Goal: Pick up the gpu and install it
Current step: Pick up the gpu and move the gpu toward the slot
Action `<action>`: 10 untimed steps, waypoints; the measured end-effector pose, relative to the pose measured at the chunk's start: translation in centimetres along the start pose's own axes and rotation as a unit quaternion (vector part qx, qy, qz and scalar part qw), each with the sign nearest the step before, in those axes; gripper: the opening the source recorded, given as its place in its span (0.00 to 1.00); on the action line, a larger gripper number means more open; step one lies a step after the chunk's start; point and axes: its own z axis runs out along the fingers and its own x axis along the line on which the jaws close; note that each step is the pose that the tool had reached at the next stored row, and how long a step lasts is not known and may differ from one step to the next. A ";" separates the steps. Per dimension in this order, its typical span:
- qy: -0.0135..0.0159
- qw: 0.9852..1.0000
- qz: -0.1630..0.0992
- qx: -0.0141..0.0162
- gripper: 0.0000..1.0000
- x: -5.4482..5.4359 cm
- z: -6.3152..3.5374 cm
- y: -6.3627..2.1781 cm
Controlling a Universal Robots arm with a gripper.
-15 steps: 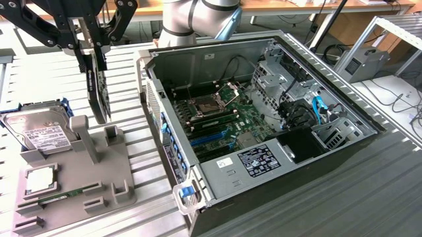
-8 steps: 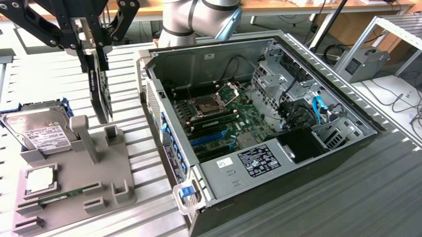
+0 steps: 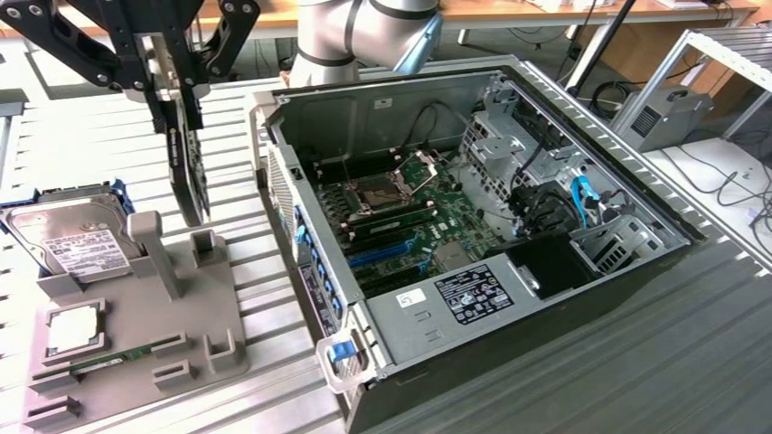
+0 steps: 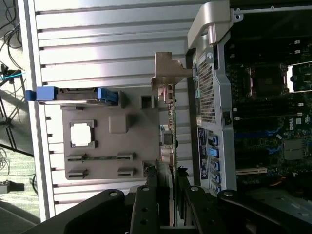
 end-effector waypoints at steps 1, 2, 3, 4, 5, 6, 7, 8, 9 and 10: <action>0.000 1.000 0.000 0.000 0.27 0.0 0.01 0.00; 0.000 1.000 0.000 0.000 0.27 -0.1 0.02 0.00; 0.000 1.000 0.000 0.000 0.27 -0.1 0.04 0.00; 0.000 1.000 0.000 0.000 0.27 -0.1 0.04 0.01; 0.000 1.000 0.000 0.000 0.27 -0.2 0.05 0.01; 0.000 1.000 0.000 0.000 0.27 -0.2 0.06 0.01; 0.000 1.000 0.000 0.000 0.27 -0.2 0.07 0.01; 0.000 1.000 0.000 0.000 0.27 -0.2 0.08 0.01; 0.000 1.000 0.000 0.000 0.27 -0.2 0.09 0.01; 0.000 1.000 0.000 0.000 0.27 -0.3 0.10 0.02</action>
